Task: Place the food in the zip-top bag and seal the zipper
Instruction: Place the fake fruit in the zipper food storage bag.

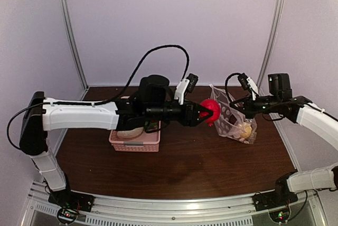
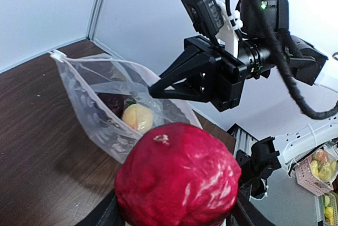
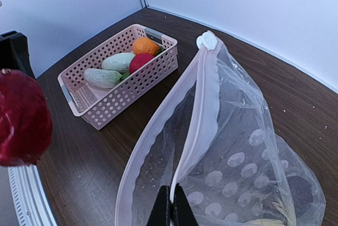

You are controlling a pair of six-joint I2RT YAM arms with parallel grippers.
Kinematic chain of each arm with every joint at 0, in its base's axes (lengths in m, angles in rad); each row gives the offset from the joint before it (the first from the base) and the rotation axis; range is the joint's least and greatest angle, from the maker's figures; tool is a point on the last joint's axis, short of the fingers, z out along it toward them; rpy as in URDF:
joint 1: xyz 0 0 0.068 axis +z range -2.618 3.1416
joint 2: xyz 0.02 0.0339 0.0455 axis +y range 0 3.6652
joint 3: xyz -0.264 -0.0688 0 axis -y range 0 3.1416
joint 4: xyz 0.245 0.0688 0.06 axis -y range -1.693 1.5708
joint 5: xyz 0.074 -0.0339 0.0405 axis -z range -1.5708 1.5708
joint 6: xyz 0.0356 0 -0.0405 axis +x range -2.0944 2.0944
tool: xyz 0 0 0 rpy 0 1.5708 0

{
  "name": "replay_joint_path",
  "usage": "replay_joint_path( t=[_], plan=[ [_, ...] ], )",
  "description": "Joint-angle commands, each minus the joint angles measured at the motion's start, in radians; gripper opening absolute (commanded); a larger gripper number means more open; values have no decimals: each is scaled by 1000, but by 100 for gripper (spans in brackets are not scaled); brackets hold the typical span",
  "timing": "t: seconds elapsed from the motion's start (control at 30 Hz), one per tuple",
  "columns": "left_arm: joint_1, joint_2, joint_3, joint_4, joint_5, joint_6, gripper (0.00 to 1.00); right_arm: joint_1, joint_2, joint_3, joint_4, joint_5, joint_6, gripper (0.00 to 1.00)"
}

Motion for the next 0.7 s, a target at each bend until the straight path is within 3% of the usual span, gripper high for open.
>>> replay_joint_path(
  t=[0.0, 0.43, 0.67],
  plan=[
    [-6, 117, 90, 207, 33, -107, 50, 33, 21, 70, -67, -35, 24, 0],
    [-2, 295, 224, 234, 13, -269, 50, 54, -20, 47, -93, -77, 41, 0],
    [8, 340, 258, 66, -100, -373, 49, 54, -55, 59, -109, -70, 40, 0]
  ],
)
